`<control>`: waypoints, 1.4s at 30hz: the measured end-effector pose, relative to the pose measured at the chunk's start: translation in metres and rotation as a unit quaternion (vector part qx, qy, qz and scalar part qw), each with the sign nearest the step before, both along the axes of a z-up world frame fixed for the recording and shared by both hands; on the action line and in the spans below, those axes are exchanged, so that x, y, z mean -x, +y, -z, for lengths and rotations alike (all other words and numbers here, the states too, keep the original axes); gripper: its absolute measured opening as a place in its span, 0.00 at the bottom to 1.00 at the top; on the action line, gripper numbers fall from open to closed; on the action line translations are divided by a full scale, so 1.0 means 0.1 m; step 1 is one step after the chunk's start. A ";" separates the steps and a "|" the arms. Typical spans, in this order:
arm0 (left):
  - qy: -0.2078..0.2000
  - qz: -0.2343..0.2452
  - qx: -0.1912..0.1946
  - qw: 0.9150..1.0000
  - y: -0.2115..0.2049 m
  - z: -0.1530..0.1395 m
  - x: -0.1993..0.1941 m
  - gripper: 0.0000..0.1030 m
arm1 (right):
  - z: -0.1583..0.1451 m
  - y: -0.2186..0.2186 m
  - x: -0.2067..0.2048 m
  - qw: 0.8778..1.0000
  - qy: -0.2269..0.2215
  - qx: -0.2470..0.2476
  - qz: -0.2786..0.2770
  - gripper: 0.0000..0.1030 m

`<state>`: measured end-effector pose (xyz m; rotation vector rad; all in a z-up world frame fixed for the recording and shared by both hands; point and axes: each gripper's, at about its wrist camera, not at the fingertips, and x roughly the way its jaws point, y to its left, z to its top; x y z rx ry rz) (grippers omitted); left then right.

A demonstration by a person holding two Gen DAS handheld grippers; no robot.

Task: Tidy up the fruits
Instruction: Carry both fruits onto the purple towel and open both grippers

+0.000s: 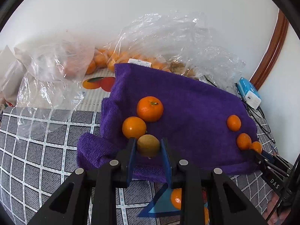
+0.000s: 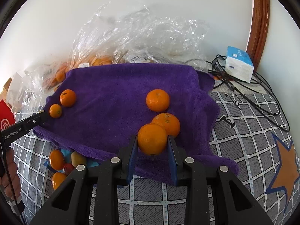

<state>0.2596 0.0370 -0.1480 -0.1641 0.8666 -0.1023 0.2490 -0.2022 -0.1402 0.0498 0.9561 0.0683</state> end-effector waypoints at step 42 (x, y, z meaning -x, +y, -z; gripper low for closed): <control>-0.004 -0.028 0.024 0.999 0.29 -0.26 0.69 0.49 | -0.49 0.18 0.69 0.998 -0.058 0.025 0.021 0.63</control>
